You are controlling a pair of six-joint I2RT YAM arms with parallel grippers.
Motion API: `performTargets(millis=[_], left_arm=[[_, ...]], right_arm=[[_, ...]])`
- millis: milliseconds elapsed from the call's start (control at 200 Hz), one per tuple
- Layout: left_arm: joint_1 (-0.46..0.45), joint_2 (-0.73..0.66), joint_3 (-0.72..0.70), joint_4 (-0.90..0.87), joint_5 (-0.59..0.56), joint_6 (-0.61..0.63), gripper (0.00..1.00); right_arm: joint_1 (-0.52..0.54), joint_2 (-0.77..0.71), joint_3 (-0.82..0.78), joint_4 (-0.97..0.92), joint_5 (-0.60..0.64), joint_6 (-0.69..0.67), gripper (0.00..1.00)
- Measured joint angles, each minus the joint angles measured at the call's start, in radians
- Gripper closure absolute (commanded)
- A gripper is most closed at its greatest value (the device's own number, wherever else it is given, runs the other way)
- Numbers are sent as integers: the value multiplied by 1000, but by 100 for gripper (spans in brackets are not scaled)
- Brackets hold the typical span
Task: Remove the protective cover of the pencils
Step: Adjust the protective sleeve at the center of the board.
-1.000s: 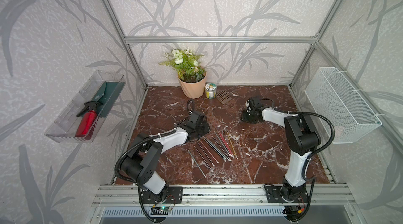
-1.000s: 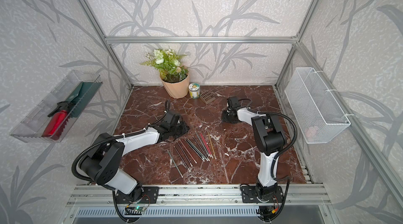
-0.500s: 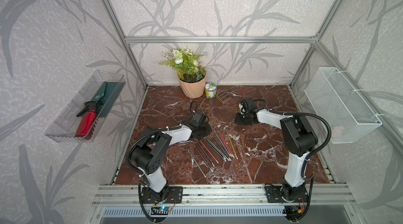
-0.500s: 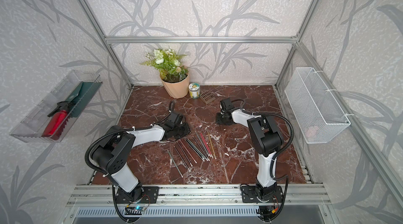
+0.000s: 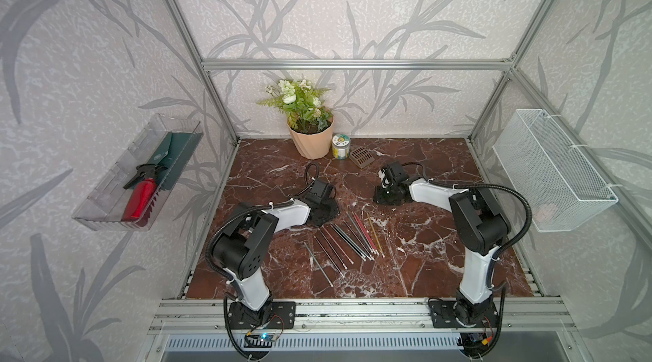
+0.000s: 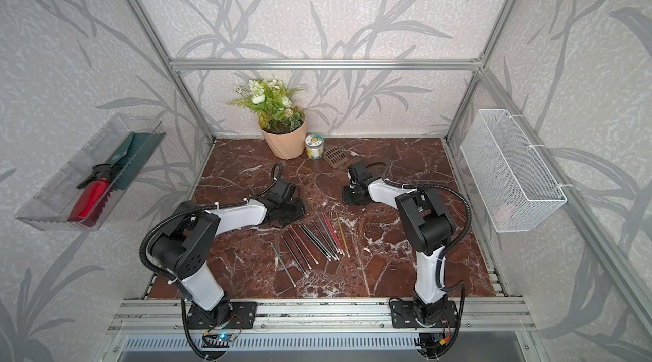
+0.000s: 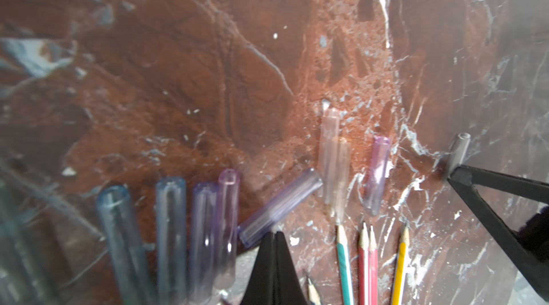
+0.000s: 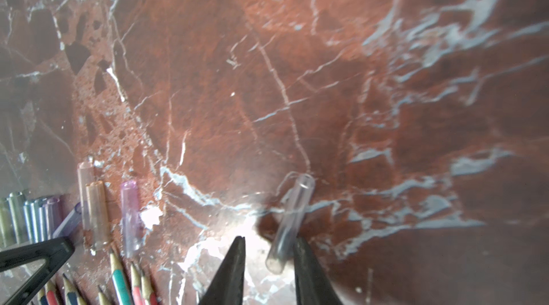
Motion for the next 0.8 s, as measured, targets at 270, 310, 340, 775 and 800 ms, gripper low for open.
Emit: performTargets(millis=[270,310,340,775,800], left_arm=[[5,28,45,-29,-35,0,96],[7,29,49,-35,-41,0,96],[7,29,50,-38,-47,0,97],[10,29,66,-79,-102,1,96],[10,29,66,-79,-102,1,97]], right_arm=[[37,0,0,-1,1,5,70],[42,0,0,-1,1,6,70],[44,0,0,-1,1,6,70],[107,0,60,-31,50,-1,70],[114,0,69,-32,55,-3,72]])
